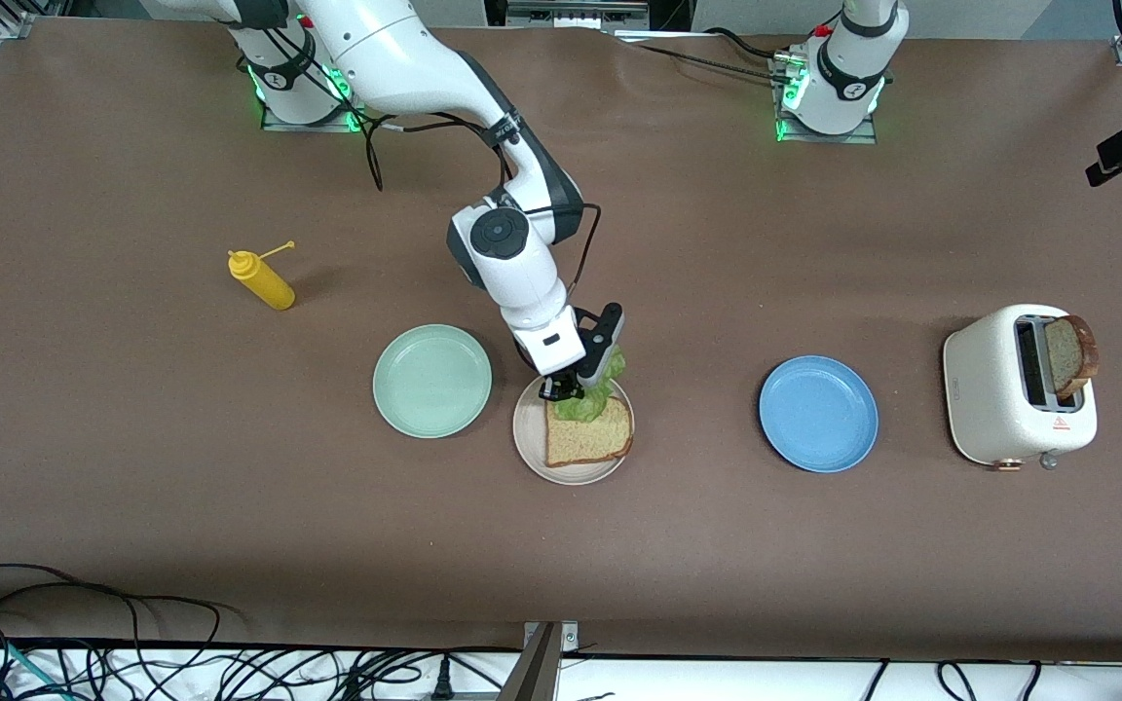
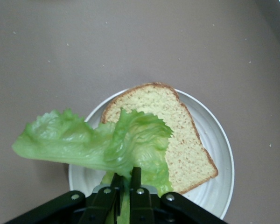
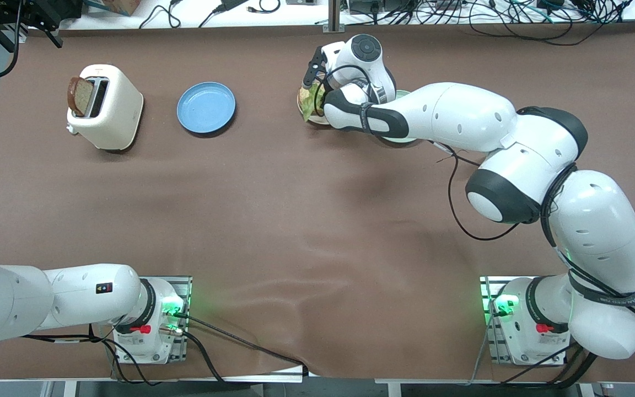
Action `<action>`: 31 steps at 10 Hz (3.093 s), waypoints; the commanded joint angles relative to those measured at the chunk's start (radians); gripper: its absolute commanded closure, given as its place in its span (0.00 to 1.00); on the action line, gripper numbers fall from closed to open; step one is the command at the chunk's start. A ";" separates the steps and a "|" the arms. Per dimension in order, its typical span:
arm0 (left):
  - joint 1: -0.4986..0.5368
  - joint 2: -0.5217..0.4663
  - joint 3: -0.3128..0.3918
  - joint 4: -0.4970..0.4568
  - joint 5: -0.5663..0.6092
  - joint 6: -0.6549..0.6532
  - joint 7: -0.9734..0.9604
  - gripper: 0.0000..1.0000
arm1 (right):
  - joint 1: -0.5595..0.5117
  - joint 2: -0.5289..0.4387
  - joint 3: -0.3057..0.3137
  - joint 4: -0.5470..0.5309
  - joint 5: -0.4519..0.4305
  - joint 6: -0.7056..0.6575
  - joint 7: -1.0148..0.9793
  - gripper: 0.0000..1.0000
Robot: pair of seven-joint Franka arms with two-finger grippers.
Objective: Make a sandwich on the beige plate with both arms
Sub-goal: 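Lower the lettuce onto the toast and open the right gripper, then move the right gripper back toward the yellow squeeze bottle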
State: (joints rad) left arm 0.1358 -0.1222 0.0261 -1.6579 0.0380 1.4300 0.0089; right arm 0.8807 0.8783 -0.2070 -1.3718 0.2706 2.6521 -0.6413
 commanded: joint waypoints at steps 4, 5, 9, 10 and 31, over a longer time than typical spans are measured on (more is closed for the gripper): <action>0.011 0.007 -0.006 0.021 -0.004 -0.010 0.011 0.00 | -0.013 0.065 0.005 0.069 0.010 0.078 0.006 0.36; 0.011 0.007 -0.006 0.021 -0.004 -0.010 0.011 0.00 | -0.012 0.065 0.005 0.069 0.010 0.078 0.009 0.20; 0.011 0.007 -0.006 0.021 -0.004 -0.010 0.011 0.00 | -0.012 0.064 0.005 0.071 0.012 0.075 0.009 0.07; 0.011 0.007 -0.006 0.021 -0.004 -0.010 0.011 0.00 | -0.016 0.059 0.003 0.069 0.013 0.068 0.006 0.06; 0.041 0.015 -0.002 0.021 -0.024 -0.008 0.013 0.00 | -0.195 -0.521 -0.515 0.025 0.073 -1.284 0.397 0.00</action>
State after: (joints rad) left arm 0.1659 -0.1135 0.0276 -1.6568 0.0331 1.4300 0.0089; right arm 0.6692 0.3870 -0.6926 -1.3099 0.3423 1.3931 -0.2409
